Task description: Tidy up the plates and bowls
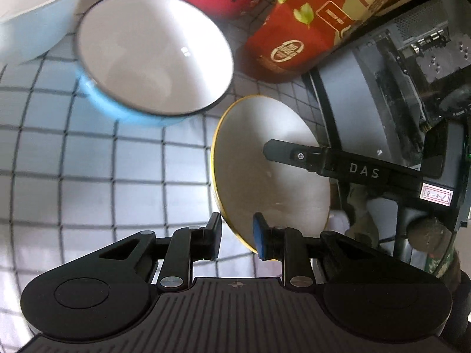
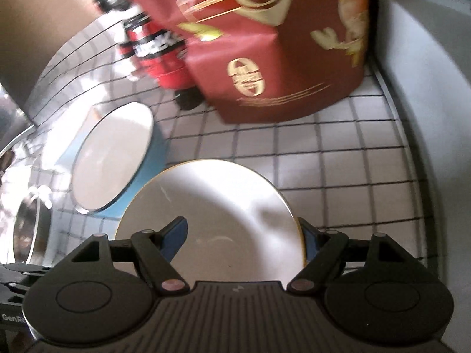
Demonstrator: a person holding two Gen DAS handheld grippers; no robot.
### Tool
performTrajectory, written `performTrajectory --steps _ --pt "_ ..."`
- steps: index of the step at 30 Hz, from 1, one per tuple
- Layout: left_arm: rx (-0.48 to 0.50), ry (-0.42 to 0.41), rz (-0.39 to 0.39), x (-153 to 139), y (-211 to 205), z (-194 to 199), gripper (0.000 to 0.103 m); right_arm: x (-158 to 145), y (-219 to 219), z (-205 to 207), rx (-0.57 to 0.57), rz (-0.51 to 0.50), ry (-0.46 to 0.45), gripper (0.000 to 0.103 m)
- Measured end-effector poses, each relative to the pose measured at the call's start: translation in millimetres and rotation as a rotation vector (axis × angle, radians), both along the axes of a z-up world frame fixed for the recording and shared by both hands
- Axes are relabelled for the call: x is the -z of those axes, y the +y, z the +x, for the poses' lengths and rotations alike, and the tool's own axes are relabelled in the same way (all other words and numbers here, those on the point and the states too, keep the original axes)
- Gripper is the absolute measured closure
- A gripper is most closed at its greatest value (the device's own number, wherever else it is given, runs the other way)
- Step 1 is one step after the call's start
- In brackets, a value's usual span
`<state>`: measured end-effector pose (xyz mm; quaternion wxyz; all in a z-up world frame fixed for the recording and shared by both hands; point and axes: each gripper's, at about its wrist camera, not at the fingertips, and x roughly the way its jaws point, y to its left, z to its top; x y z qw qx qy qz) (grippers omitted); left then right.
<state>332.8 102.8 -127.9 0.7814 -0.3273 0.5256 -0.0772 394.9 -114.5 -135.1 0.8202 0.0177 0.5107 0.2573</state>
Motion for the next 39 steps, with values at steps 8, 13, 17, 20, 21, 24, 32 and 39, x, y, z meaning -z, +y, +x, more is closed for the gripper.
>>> performTrajectory --steps 8,13,17,20,21,24,32,39 --pt "-0.044 0.013 0.029 -5.5 27.0 -40.1 0.077 -7.4 24.1 -31.5 -0.087 0.041 0.04 0.024" --pt "-0.074 0.013 0.064 -8.5 41.0 -60.0 0.077 -7.8 40.1 -53.8 -0.126 0.053 0.048 0.024" --pt "-0.106 0.015 0.07 -8.8 54.5 -72.0 0.077 -8.4 48.4 -67.6 -0.149 0.071 0.055 0.023" --pt "-0.139 0.018 0.077 -9.5 60.6 -80.0 0.077 -8.7 53.5 -76.3 -0.164 0.091 0.051 0.024" --pt "-0.153 0.018 0.078 -9.9 63.0 -83.7 0.077 -8.8 53.5 -78.9 -0.166 0.098 0.052 0.024" --pt "-0.194 0.019 0.079 -11.4 71.2 -93.6 0.077 -5.3 60.1 -86.2 -0.167 0.109 0.071 0.023" --pt "-0.279 0.02 0.121 -14.3 91.1 -108.5 0.078 -2.5 82.5 -111.6 -0.23 0.102 0.05 0.023" --pt "-0.235 0.008 0.154 -16.2 87.8 -105.3 0.078 -1.9 79.8 -113.6 -0.2 0.11 0.048 0.023"
